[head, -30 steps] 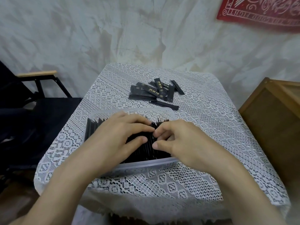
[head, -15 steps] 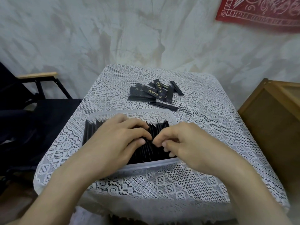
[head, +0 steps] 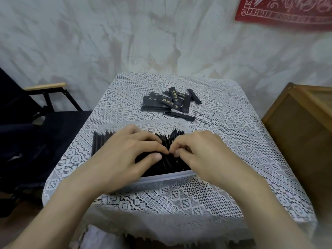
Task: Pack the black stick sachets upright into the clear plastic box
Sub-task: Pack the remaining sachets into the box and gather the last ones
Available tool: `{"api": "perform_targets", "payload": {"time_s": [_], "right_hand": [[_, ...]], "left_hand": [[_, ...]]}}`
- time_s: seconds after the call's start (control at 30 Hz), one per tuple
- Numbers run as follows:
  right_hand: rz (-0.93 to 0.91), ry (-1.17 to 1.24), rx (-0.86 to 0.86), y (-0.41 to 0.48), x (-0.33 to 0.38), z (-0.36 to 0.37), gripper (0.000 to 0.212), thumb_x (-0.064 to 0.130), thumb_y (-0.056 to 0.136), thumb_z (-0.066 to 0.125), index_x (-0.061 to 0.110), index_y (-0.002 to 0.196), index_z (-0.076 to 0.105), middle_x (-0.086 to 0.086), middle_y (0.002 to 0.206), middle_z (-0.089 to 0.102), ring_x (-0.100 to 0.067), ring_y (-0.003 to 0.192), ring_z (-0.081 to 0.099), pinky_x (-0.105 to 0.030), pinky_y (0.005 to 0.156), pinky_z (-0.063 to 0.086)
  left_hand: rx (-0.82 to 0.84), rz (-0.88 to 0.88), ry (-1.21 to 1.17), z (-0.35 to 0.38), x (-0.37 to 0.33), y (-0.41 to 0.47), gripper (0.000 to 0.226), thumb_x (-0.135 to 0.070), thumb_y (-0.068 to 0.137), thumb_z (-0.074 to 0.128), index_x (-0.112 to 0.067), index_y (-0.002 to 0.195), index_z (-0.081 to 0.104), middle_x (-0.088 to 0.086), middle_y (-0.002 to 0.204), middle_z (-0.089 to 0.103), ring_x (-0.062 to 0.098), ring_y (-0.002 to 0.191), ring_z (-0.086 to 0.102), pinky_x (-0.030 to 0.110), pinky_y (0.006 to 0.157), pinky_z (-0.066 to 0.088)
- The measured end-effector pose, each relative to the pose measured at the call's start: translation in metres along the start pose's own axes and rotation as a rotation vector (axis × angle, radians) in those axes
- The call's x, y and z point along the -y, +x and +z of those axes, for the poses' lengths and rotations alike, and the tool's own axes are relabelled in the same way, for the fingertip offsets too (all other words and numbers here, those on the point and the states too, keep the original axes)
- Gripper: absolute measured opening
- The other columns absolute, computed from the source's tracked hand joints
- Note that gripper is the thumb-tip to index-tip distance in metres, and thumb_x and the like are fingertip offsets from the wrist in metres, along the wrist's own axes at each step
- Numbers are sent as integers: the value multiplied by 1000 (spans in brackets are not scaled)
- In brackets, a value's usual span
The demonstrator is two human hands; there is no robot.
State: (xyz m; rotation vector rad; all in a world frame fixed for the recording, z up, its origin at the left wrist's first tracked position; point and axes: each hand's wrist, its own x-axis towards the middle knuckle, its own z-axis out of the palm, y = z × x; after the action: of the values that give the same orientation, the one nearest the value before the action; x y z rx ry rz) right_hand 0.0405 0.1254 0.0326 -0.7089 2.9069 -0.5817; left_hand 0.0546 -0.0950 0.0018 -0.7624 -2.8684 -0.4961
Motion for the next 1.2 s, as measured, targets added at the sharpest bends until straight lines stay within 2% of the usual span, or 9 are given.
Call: {"api": "perform_targets", "payload": {"time_s": [0.07,0.2,0.37,0.63,0.73,0.9,1.0,1.13,1.2], "right_hand": [[19,46,-1,0,-1,-2,22,24,99,55,35,103,73,12,84,69,-2,62,47,-17,57,31],[5,40,25,-1,-5,-2,16,27,96,62,36,100,75,20,74,62,-1,73,52,-17,63,34],[-63,-36,42,1,-4,5,18,38,97,64,39,111,76,19,104,72,-6,100,46,-31,85,38],[-78,-36,88,4,-8,5,17,40,98,63,40,108,77,20,103,73,-5,100,50,-31,88,42],[-8,121,52,6,-12,0,12,36,94,68,37,97,79,19,92,75,1,87,64,-28,82,52],[35,563,-75,19,-25,-17,10,23,93,72,25,95,82,12,88,78,3,72,66,-18,72,53],[172,663,-270,55,-55,-16,10,18,94,70,20,93,80,2,83,78,-7,66,61,-27,66,52],[295,425,-259,111,-83,1,13,24,95,71,22,106,76,5,90,72,-8,67,62,-22,61,50],[281,266,-221,137,-89,9,23,30,93,72,23,115,72,5,101,70,-11,74,63,-29,68,52]], "left_hand": [[-3,-1,-9,0,-1,-1,38,-65,97,32,-58,122,60,-35,124,53,1,108,40,29,94,39],[-16,-3,25,0,-2,-1,38,-65,97,33,-57,121,61,-35,130,52,0,104,37,26,93,35],[-30,-21,45,2,-1,-3,38,-63,97,30,-55,123,57,-37,140,45,2,107,34,27,94,33],[8,1,16,0,-1,-1,37,-62,97,29,-59,122,57,-42,131,48,2,110,35,24,94,31],[3,-1,15,-1,-2,-1,36,-62,97,30,-58,118,59,-41,130,48,2,110,35,25,93,30],[-16,3,3,1,-2,-1,38,-61,96,29,-56,115,62,-42,129,49,1,108,36,20,91,30],[-23,0,0,2,-1,-1,36,-62,96,30,-58,113,61,-44,127,48,-1,110,36,24,91,32],[-28,-5,0,3,0,-1,35,-64,96,30,-60,113,60,-47,127,47,-1,114,37,25,90,34],[-25,-9,-16,4,1,-1,35,-66,95,29,-62,113,58,-48,128,45,0,117,37,27,91,37]]}}
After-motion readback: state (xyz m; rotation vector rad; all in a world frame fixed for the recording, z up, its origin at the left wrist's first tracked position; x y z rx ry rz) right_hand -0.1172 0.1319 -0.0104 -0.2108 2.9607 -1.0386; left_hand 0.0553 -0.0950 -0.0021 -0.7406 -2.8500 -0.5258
